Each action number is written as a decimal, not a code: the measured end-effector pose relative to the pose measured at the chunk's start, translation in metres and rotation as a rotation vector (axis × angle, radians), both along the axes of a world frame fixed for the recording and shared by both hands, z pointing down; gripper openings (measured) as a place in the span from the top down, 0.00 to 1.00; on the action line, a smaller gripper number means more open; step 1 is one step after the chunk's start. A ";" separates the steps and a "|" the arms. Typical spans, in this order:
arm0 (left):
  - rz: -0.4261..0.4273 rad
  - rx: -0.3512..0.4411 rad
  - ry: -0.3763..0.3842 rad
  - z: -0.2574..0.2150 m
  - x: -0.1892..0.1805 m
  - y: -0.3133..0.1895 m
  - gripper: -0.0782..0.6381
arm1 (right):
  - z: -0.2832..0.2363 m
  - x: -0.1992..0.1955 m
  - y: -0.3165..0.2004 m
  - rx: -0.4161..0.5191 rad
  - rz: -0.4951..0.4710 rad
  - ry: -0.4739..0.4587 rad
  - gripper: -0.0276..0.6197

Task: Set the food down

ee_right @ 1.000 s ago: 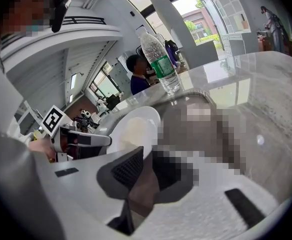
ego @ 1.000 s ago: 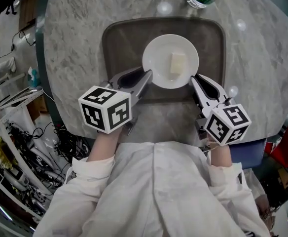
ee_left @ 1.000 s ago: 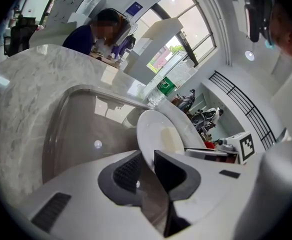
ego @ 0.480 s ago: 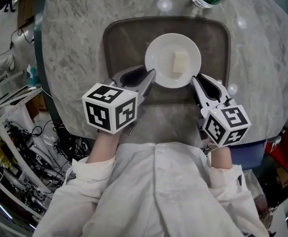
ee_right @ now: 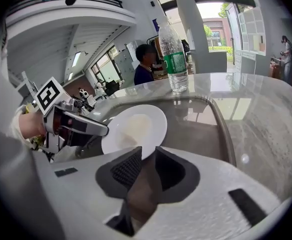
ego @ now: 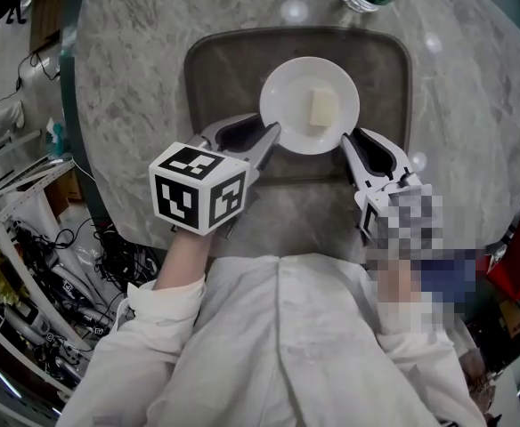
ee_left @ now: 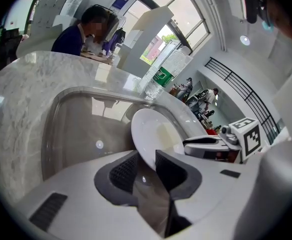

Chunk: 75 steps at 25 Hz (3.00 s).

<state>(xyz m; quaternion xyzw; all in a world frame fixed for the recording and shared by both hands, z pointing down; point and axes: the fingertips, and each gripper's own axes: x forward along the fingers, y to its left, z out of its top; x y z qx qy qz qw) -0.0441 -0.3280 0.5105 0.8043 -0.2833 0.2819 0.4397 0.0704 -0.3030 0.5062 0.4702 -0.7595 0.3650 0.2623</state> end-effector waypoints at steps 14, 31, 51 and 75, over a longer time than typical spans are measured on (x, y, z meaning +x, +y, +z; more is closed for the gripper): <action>0.010 0.068 -0.093 -0.010 -0.020 0.004 0.74 | -0.019 -0.002 0.020 0.041 -0.049 -0.028 0.89; -0.107 0.289 0.179 -0.103 -0.001 0.069 0.82 | -0.114 -0.012 0.072 0.339 -0.160 -0.128 0.93; -0.165 0.326 0.200 -0.129 0.033 0.230 0.85 | -0.159 -0.013 0.208 0.389 -0.374 -0.248 0.95; 0.064 0.307 0.345 -0.172 0.085 0.268 0.85 | -0.189 -0.004 0.234 0.425 -0.326 -0.233 0.95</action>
